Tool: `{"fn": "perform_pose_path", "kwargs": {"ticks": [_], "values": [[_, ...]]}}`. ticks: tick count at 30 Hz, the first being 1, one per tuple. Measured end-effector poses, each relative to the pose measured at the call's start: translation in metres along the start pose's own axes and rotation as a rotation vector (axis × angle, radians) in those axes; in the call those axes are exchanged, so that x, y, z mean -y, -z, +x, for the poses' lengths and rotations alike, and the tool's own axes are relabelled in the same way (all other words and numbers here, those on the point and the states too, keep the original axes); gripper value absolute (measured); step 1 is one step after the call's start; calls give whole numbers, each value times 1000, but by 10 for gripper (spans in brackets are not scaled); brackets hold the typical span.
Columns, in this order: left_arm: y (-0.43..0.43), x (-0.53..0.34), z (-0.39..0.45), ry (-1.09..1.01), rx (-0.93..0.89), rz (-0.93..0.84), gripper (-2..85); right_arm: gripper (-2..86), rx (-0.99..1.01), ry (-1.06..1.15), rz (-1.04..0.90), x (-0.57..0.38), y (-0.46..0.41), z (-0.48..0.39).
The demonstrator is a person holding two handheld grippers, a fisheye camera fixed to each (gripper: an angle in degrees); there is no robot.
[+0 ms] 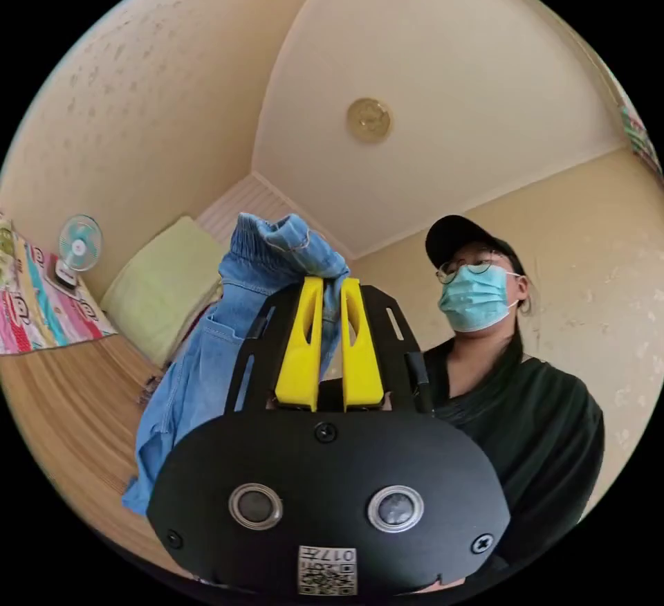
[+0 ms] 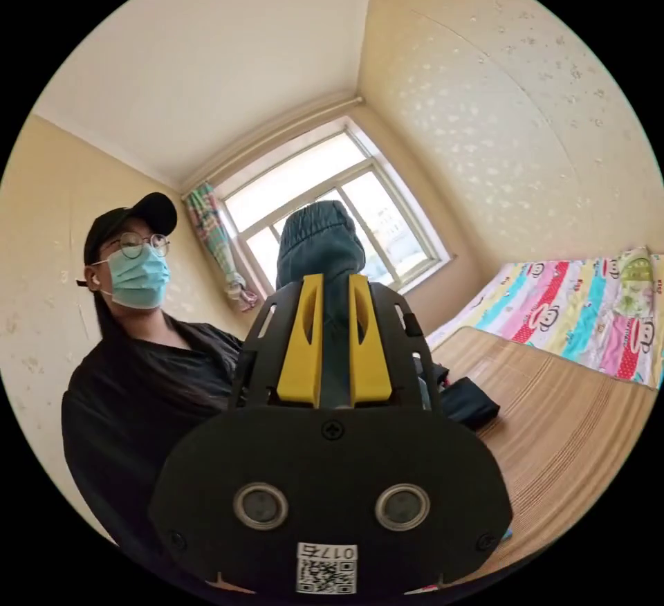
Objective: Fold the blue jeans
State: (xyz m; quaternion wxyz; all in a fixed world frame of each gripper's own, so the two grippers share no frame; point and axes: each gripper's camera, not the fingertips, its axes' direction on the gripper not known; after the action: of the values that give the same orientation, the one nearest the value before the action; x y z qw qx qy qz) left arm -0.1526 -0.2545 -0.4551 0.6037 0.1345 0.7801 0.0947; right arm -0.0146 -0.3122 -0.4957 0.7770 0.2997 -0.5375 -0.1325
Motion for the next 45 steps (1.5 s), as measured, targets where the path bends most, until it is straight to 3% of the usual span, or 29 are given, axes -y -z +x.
{"fn": "perform_pose_path", "kwargs": {"ticks": [2,5,9,13,17,24,26,29,33,35,38,40,42,45], "values": [[-14,5,18,-62,233,-51,48,90,-84,-8,26,-10,-16,-27],[-46,0,23,-97,378,-127,47,108,18,46,43,-26,-67,-70],[-75,-8,5,-16,319,-177,40,108,-197,127,-19,-45,-140,-94],[-77,-10,-6,33,214,-177,0,63,-205,178,-107,-49,-162,-102],[-67,2,4,-16,226,-141,-8,35,-295,258,-24,-45,-140,-118],[-14,54,75,-261,221,-32,-9,11,-321,411,258,-13,-15,-184],[-22,80,101,-380,295,-67,-9,7,-367,430,263,9,-5,-200],[-54,126,93,-365,488,-105,-9,5,-605,460,227,60,-12,-201],[-85,197,18,-280,658,-104,-8,5,-849,364,112,165,-36,-101],[-98,253,-75,-174,787,-152,-5,5,-949,306,27,212,-57,-24],[-112,300,-211,-93,975,-236,10,7,-1124,254,-128,259,-106,133],[-107,301,-288,16,1023,-294,43,10,-1289,90,-254,246,-130,257],[-89,275,-350,155,1041,-305,75,10,-1254,-22,-260,205,-133,313],[-53,184,-418,317,1048,-378,79,14,-987,-56,-361,87,-141,377]]}}
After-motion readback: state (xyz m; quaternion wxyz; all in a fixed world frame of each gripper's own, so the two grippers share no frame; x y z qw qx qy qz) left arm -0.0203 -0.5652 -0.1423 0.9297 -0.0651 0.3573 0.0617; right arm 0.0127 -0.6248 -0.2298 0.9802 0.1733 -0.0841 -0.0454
